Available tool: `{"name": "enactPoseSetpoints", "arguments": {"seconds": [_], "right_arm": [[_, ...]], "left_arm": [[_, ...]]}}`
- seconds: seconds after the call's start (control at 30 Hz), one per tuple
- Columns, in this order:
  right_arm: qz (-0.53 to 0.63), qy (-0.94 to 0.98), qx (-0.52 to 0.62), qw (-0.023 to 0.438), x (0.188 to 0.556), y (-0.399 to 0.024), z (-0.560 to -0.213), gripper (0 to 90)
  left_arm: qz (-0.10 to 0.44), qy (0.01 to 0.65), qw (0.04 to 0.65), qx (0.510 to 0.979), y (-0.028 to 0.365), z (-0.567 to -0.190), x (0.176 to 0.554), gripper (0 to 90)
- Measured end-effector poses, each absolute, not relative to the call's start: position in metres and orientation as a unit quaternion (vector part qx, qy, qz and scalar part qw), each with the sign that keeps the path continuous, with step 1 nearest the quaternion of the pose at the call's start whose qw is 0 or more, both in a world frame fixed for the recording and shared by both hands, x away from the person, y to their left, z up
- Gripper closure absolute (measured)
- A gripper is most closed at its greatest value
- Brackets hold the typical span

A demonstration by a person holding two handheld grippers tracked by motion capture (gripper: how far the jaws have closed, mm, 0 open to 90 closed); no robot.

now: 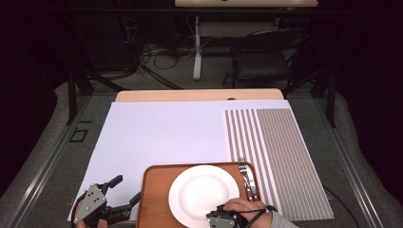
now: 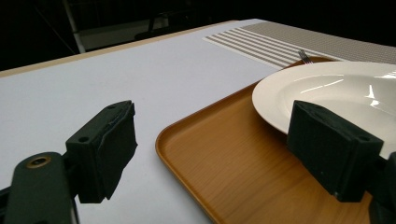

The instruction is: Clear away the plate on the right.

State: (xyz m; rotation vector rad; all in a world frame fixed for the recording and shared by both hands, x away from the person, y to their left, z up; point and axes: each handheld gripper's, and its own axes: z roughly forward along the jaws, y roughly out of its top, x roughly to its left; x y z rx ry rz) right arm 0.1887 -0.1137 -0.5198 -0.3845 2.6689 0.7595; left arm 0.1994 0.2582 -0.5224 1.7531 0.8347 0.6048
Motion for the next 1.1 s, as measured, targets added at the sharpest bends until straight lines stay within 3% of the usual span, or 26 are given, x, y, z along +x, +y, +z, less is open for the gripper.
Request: {"name": "enactPoseSetpoints", "arguments": {"seconds": [0.5, 1.1], "right_arm": [[0.259, 0.937, -0.146, 0.185, 0.180, -0.106, -0.526, 66.9], [0.249, 0.946, -0.144, 0.151, 0.179, -0.105, -0.537, 57.6]], "left_arm": [[0.252, 0.351, 0.526, 0.732, 0.258, -0.523, 0.200, 15.8], [0.254, 0.351, 0.526, 0.732, 0.257, -0.523, 0.199, 15.8]]}}
